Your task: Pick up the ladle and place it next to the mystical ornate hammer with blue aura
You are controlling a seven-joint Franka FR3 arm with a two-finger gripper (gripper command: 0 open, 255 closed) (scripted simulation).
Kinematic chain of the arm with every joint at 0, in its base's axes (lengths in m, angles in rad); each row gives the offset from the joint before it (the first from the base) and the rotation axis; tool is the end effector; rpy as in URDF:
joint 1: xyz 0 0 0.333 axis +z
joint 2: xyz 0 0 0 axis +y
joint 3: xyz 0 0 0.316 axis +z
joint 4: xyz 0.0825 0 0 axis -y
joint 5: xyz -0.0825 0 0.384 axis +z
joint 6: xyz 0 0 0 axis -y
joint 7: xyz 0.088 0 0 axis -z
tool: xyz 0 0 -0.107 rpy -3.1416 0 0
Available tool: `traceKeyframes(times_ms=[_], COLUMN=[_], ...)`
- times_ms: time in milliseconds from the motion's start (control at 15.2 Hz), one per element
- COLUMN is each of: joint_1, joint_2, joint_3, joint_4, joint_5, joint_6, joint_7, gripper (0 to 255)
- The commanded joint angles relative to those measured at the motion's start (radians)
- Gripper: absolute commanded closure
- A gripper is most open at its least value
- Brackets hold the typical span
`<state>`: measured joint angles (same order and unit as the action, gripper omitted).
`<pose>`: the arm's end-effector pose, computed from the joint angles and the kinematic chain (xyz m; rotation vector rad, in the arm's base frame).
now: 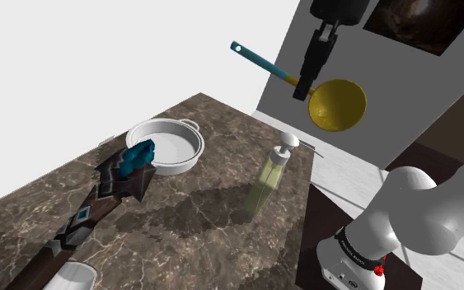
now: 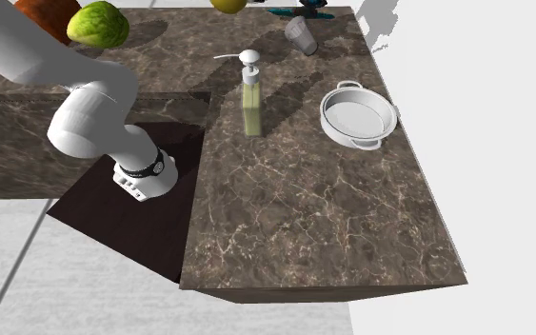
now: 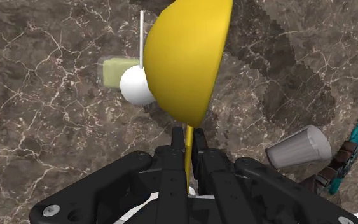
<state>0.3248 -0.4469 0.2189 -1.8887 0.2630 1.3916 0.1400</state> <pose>0.3091 0.2512 0.6696 -2.9340 -0.6241 0.1678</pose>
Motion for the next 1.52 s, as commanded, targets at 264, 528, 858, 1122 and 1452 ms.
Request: traceKeyframes(times_ms=[264,528,858,1122,1452], joint_1=[0.044,0.070,0.097,0.112,0.125], joint_2=[-0.018,-0.010,0.028,0.082,0.166], joint_3=[0.109,0.186,0.292,0.386,0.498], joint_4=[-0.001,0.017,0.064,0.122,0.202], joint_5=[0.059,0.091,0.117,0.119,0.092], joint_6=[0.021,0.041,0.071,0.099,0.132], joint_7=[0.148,0.249,0.380,0.492,0.619], gripper=[255,255,255,255,255])
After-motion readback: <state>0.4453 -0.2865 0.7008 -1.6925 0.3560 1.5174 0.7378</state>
